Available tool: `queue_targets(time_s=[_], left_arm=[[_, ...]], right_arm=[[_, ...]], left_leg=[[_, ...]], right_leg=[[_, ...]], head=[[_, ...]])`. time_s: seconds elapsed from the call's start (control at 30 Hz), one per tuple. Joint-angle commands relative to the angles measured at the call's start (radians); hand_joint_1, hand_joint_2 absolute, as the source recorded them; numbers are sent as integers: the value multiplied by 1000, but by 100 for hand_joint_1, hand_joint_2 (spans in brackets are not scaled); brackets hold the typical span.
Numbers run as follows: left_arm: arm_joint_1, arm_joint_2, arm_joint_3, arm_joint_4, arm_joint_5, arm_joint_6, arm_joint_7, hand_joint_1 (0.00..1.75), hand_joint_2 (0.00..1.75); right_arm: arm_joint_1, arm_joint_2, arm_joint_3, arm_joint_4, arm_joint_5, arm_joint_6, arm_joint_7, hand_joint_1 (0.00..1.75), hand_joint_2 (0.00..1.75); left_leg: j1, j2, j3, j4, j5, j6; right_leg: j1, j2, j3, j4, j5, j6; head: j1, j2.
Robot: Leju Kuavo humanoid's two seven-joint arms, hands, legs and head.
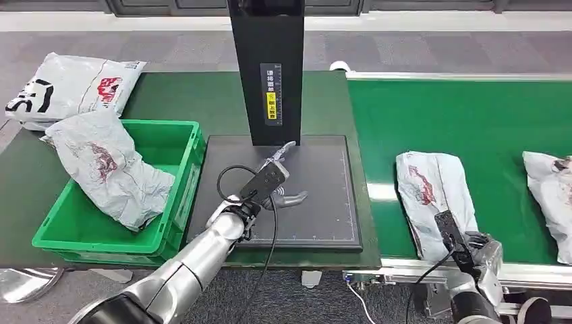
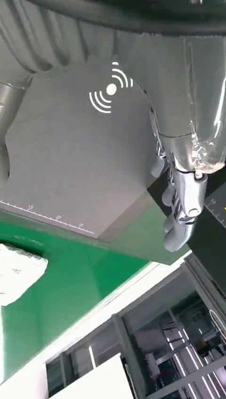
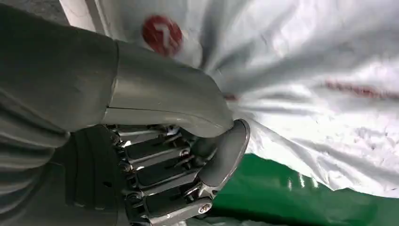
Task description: Moved the parcel from conveyor to table for the left to box.
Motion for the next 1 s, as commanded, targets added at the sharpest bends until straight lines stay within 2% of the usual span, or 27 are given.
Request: queue_targets(time_s=[0.03, 0.1, 0.17, 0.3, 0.4, 0.5, 0.67, 0.77, 0.87, 0.93, 0.97, 1.0], left_arm=[[17, 44, -10, 11, -4, 33, 3, 0, 175], [28, 55, 9, -2, -4, 62, 1, 0, 175], [28, 57, 25, 0, -5, 75, 1, 0, 175], [16, 54, 45, 5, -9, 99, -4, 0, 175], [14, 53, 47, 7, -10, 102, -4, 0, 175], [9, 54, 53, 12, -10, 118, -10, 0, 175], [9, 54, 54, 13, -9, 117, -11, 0, 175], [4, 53, 55, 23, -10, 134, -17, 0, 175], [0, 52, 58, 34, -6, 139, -18, 0, 175], [-3, 51, 57, 46, -5, 141, -22, 0, 175], [-6, 49, 59, 53, 0, 142, -25, 0, 175], [-7, 49, 62, 54, 2, 142, -26, 0, 175]], right_arm=[[76, 124, 15, -333, -175, -43, -243, 175, 175], [131, 172, 112, -568, -269, -20, -265, 175, 175], [167, 179, 198, -709, -311, -2, -215, 175, 175], [209, 191, 336, -913, -393, -15, -263, 175, 175], [221, 187, 359, -943, -405, -21, -260, 175, 175], [234, 167, 446, -974, -471, -56, -305, 175, 175], [235, 171, 453, -977, -472, -60, -302, 175, 175], [234, 160, 508, -981, -509, -75, -320, 175, 175], [225, 166, 548, -965, -492, -83, -311, 175, 175], [198, 169, 575, -914, -429, -94, -264, 175, 175], [170, 163, 582, -857, -352, -101, -185, 147, 175], [149, 160, 579, -814, -317, -103, -143, 2, 175]], left_leg=[[0, 2, 1, -2, 0, 0], [0, 4, 0, -2, -1, -1], [-1, 5, -1, -1, -1, -1], [-1, 3, -3, -1, 0, -1], [0, 2, -4, -1, 0, 0], [0, 1, -3, -2, 0, 0], [0, 1, -3, -2, 0, 0], [0, 0, -3, -2, 0, 0], [0, 0, -4, -1, 0, 0], [1, 1, -3, -2, 0, 0], [0, 1, -3, -1, 0, 0], [1, 1, -3, -1, 0, 0]], right_leg=[[0, 2, 0, -1, 0, -1], [0, 4, -1, 0, 0, -1], [-1, 5, -4, 1, 0, -1], [0, 3, -5, 2, -2, -2], [0, 2, -5, 2, -2, -2], [0, 1, -4, 1, -2, -2], [0, 0, -3, 0, -2, -1], [0, 0, -3, 0, -2, -2], [-1, 0, -4, 0, -2, -2], [0, 1, -3, 0, -2, -2], [0, 1, -3, 0, -2, -2], [0, 1, -3, 0, -2, -2]], head=[[0, 0], [0, 0], [0, 0], [0, 0], [0, 0], [0, 0], [0, 0], [0, 0], [0, 0], [0, 0], [0, 0], [0, 0]])
